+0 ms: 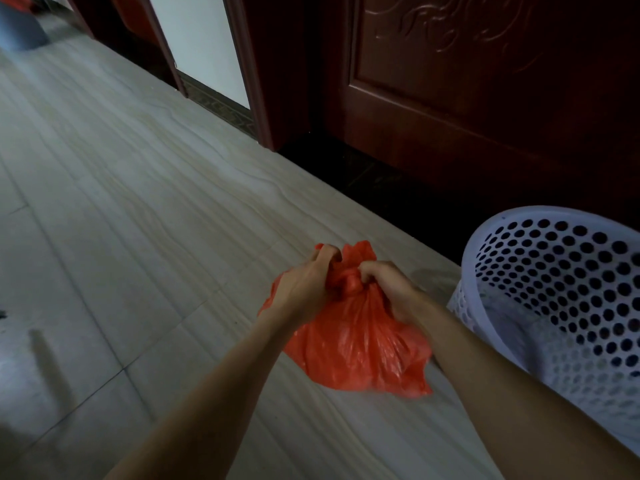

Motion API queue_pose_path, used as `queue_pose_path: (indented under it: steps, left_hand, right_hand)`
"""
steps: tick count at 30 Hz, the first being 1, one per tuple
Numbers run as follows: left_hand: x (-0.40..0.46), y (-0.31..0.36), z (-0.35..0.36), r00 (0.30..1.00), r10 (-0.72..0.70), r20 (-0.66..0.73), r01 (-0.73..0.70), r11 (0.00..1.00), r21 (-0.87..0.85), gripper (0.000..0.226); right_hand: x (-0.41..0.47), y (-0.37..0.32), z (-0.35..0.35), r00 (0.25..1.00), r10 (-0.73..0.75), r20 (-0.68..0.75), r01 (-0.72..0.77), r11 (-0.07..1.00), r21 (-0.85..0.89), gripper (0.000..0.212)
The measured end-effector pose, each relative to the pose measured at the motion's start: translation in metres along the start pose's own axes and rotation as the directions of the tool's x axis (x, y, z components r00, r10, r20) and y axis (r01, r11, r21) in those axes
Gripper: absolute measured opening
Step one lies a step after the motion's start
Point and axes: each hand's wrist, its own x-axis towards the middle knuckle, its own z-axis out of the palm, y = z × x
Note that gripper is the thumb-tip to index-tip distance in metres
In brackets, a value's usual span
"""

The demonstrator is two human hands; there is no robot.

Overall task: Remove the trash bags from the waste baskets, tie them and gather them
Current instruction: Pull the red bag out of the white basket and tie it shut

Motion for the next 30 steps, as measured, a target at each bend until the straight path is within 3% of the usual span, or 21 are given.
queue_pose_path:
  steps: [3,5,7,9,11,13,16,19,21,24,25,27,28,30]
  left_hand:
    - [0.002,-0.004,-0.002,0.996,-0.009,0.094,0.027,0.981,-0.191,0.054]
    - [0.001,0.0,-0.001,0.995,-0.005,0.101,0.039,0.941,-0.337,0.057]
    - [-0.001,0.003,-0.004,0.995,0.004,0.101,0.041,0.895,-0.443,0.057]
    - [-0.003,0.004,-0.008,0.994,-0.02,0.104,0.074,0.828,-0.556,0.051]
    - [-0.005,0.005,-0.011,0.989,-0.038,0.14,0.118,0.771,-0.626,0.044]
    - [-0.008,0.01,-0.008,0.979,-0.027,0.203,0.171,0.65,-0.74,0.032]
    - [-0.006,0.021,-0.002,0.965,-0.134,0.227,0.259,0.326,-0.909,0.034]
    - [0.001,0.023,-0.004,0.919,-0.349,0.183,0.269,0.217,-0.938,0.03]
    - [0.003,0.022,-0.007,0.899,-0.433,0.063,0.203,0.284,-0.937,0.022]
    - [0.001,0.015,-0.012,0.94,-0.29,-0.18,0.076,0.692,-0.717,0.015]
    - [0.0,0.014,-0.013,0.952,-0.233,-0.198,0.053,0.763,-0.645,0.015]
    - [-0.002,0.013,-0.016,0.955,-0.25,-0.158,0.083,0.741,-0.666,0.023]
    - [-0.003,0.013,-0.018,0.948,-0.293,-0.122,0.119,0.683,-0.72,0.027]
    - [0.0,0.017,-0.02,0.924,-0.382,-0.014,0.183,0.476,-0.86,0.026]
  right_hand:
    - [0.003,0.003,-0.005,0.998,-0.047,-0.048,0.048,0.999,0.009,0.044]
    - [0.003,0.004,-0.006,0.999,-0.028,-0.028,0.031,0.995,0.099,0.031]
    - [0.0,0.004,-0.007,1.0,-0.004,0.026,0.001,0.993,0.121,0.021]
    - [-0.001,0.007,-0.01,0.994,0.015,0.11,-0.031,0.989,0.146,0.035]
    - [-0.003,0.009,-0.01,0.989,0.023,0.149,-0.047,0.986,0.157,0.032]
    - [-0.003,0.009,-0.007,0.99,0.001,0.141,-0.023,0.988,0.153,0.026]
    - [-0.001,0.007,-0.004,0.994,-0.082,0.07,0.072,0.988,0.133,0.024]
    - [-0.001,0.005,-0.003,0.99,-0.14,-0.007,0.14,0.99,0.024,0.027]
    - [0.0,0.006,-0.004,0.985,-0.167,-0.03,0.166,0.985,-0.04,0.033]
    - [-0.003,0.008,-0.008,0.978,-0.204,-0.053,0.193,0.968,-0.162,0.021]
    - [-0.003,0.008,-0.01,0.973,-0.223,-0.059,0.207,0.958,-0.2,0.018]
    - [-0.003,0.007,-0.012,0.966,-0.256,-0.048,0.234,0.935,-0.267,0.02]
    - [-0.004,0.006,-0.011,0.961,-0.273,-0.037,0.252,0.925,-0.286,0.019]
    - [-0.003,0.003,-0.007,0.95,-0.312,-0.025,0.284,0.893,-0.349,0.016]
